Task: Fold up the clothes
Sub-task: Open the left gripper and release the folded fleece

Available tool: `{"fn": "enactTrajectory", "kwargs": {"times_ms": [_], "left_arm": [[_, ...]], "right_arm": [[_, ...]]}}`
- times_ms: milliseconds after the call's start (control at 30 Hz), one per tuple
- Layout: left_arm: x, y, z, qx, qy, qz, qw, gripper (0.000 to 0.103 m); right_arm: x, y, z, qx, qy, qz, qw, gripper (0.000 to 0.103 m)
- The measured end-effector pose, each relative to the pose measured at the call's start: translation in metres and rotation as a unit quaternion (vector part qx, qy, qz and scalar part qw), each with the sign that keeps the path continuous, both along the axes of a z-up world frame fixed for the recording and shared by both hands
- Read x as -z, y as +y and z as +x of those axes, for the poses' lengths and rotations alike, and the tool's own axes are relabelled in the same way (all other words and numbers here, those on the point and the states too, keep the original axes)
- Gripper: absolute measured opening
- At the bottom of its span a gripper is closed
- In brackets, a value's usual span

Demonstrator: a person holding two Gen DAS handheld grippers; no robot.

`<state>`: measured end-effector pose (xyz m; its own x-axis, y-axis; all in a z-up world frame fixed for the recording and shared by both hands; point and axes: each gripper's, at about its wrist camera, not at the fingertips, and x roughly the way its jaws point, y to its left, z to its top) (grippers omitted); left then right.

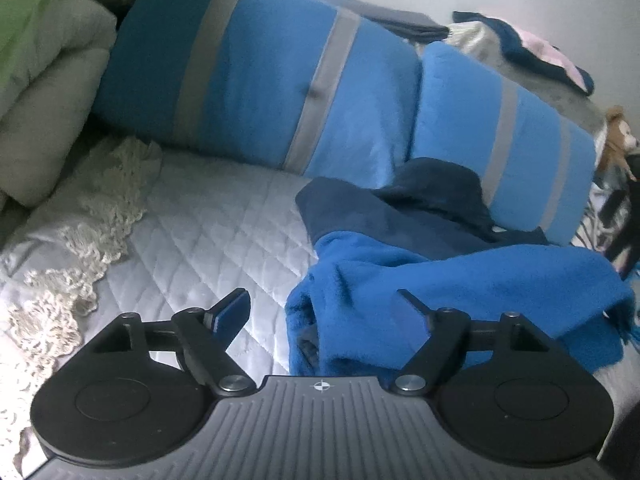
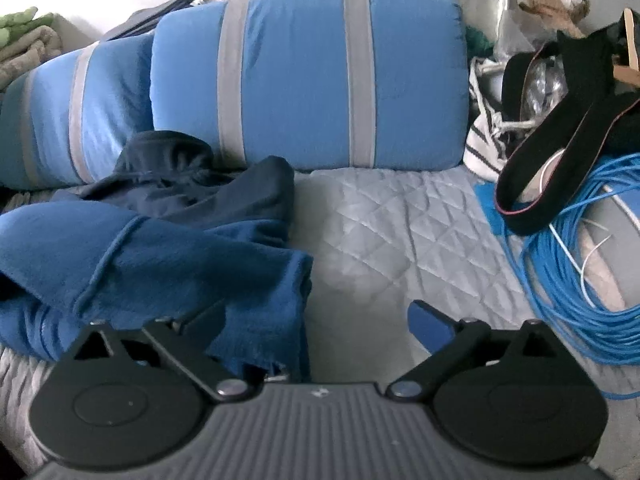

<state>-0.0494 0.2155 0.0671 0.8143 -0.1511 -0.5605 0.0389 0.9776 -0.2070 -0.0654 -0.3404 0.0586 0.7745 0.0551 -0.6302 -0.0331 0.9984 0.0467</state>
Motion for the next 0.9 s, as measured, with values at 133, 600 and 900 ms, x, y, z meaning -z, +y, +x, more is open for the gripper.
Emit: {"fn": "enactTrajectory", "kwargs": {"times_ms": [133, 600, 900], "left_arm": [[-0.007, 0.001, -0.013, 0.007, -0.006, 0.007, 0.9999, 0.079], [-0.002, -0.004, -0.034, 0.054, -0.004, 0.06, 0.9967, 0.086], [0.011, -0.005, -0.031, 0.059, 0.008, 0.052, 0.9969, 0.086]], "right_arm": [[-0.007, 0.005, -0.011, -0.013, -0.009, -0.025, 1.0, 0.103], [0.015, 0.026, -0.04, -0.136, -0.064, -0.261, 0.954, 0.103], [0.055, 0.052, -0.035, -0.183, -0.094, -0.375, 0.904, 0.103]]}}
